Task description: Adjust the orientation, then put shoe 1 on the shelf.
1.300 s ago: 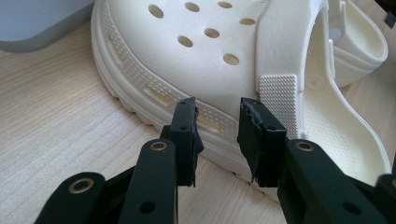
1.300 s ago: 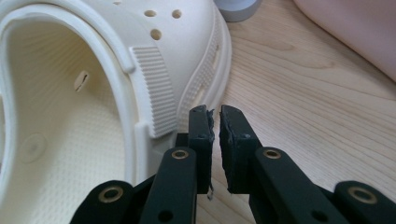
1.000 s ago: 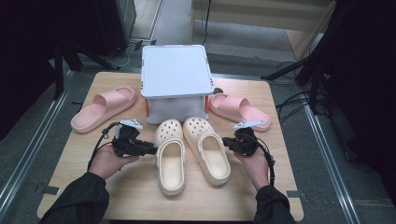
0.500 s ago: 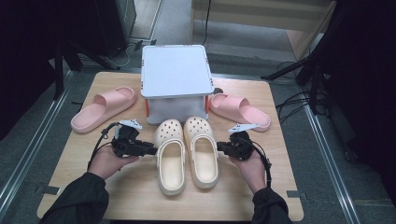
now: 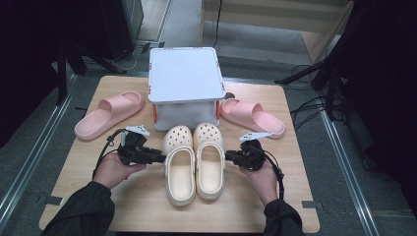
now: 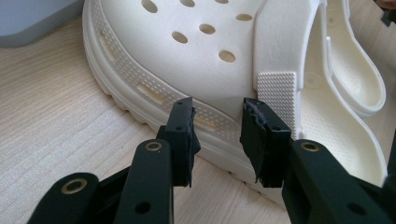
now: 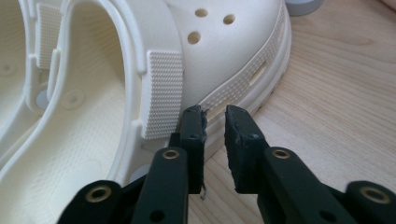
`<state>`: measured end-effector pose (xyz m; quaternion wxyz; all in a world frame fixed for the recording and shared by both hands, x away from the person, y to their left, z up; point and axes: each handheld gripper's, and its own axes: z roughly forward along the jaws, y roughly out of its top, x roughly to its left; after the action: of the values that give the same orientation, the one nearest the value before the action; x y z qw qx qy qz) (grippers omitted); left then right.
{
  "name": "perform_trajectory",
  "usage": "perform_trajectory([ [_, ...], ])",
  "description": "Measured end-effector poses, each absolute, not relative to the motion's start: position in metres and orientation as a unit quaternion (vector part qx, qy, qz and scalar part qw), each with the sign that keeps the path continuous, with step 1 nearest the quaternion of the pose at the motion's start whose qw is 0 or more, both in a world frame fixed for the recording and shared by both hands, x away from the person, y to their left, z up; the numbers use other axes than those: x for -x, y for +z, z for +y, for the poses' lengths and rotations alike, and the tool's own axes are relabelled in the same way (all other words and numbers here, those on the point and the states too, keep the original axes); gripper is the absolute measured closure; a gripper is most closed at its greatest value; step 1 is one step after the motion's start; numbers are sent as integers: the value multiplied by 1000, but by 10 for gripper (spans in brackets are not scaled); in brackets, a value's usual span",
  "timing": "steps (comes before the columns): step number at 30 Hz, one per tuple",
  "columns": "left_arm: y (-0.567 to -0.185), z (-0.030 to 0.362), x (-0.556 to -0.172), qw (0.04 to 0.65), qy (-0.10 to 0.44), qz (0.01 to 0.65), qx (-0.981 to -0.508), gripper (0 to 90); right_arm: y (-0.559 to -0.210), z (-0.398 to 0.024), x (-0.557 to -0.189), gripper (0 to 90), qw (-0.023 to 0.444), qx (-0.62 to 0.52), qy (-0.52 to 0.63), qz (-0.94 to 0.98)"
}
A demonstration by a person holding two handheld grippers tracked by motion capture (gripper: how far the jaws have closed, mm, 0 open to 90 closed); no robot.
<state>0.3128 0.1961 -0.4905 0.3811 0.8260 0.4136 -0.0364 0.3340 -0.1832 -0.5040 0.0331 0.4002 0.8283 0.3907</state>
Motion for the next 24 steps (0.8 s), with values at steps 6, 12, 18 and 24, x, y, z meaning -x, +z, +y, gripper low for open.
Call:
perform_trajectory([
  [6, -484, 204, -312, 390, -33, 420, -819, 587, -495, -189, -332, 670, 43, -403, 417, 814],
  [12, -478, 207, -311, 393, -27, 417, -819, 585, -483, -190, -323, 617, 49, -392, 436, 808],
  [18, -469, 211, -313, 406, -22, 416, -813, 741, -471, -185, -310, 589, 49, -376, 453, 807],
  [24, -460, 214, -323, 408, -18, 422, -809, 806, -462, -178, -299, 587, 44, -366, 465, 805],
])
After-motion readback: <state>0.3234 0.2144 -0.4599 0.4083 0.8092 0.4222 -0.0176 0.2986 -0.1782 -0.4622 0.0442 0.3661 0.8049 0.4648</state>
